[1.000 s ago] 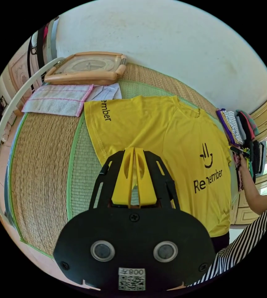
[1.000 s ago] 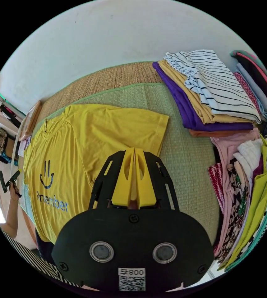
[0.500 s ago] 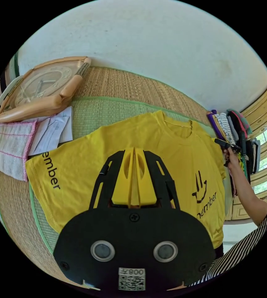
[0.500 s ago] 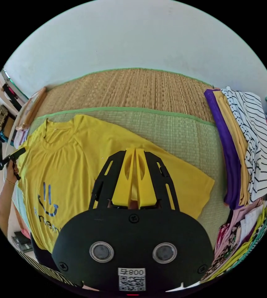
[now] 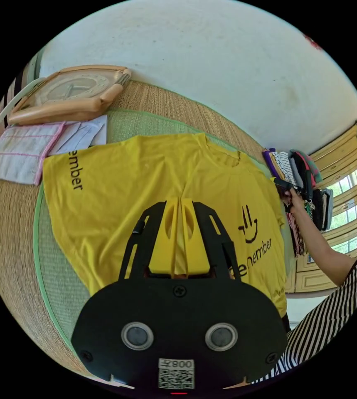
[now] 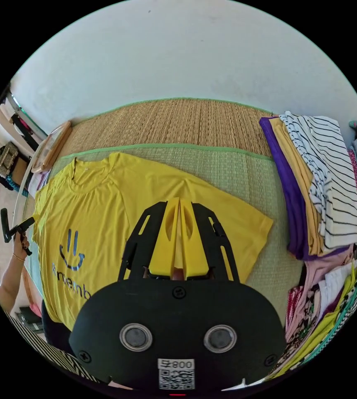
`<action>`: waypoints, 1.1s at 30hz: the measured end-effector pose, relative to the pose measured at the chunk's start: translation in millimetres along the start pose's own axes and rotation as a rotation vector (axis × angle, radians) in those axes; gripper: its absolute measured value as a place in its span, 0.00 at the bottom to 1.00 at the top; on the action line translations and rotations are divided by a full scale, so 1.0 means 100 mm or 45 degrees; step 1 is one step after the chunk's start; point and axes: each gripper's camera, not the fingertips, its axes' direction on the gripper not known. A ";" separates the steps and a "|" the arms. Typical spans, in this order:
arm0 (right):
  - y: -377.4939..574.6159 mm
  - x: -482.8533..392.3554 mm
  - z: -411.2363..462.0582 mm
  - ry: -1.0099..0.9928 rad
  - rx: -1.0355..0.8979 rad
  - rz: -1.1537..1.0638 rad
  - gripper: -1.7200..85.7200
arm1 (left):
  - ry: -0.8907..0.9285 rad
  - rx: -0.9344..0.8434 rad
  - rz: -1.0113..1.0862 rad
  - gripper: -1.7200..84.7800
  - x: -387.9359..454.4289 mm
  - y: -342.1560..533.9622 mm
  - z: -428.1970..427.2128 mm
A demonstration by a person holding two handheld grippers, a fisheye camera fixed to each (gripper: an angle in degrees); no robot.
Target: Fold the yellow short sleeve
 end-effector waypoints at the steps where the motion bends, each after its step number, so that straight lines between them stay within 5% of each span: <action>1: 0.09 -0.01 -0.04 -0.001 0.000 -0.010 0.02 | -0.030 -0.007 -0.013 0.03 -0.02 0.17 -0.06; 7: 0.70 -0.01 -0.12 0.028 -0.062 -0.062 0.02 | -0.030 -0.043 -0.092 0.03 -0.24 0.51 -0.10; 21: 0.04 -0.23 0.52 0.034 -0.098 -0.060 0.02 | -0.024 -0.017 -0.103 0.03 -0.30 -0.12 0.66; 33: 1.98 0.16 -0.48 -0.113 -0.087 -0.017 0.02 | 0.180 -0.081 -0.207 0.09 -0.41 1.78 -0.05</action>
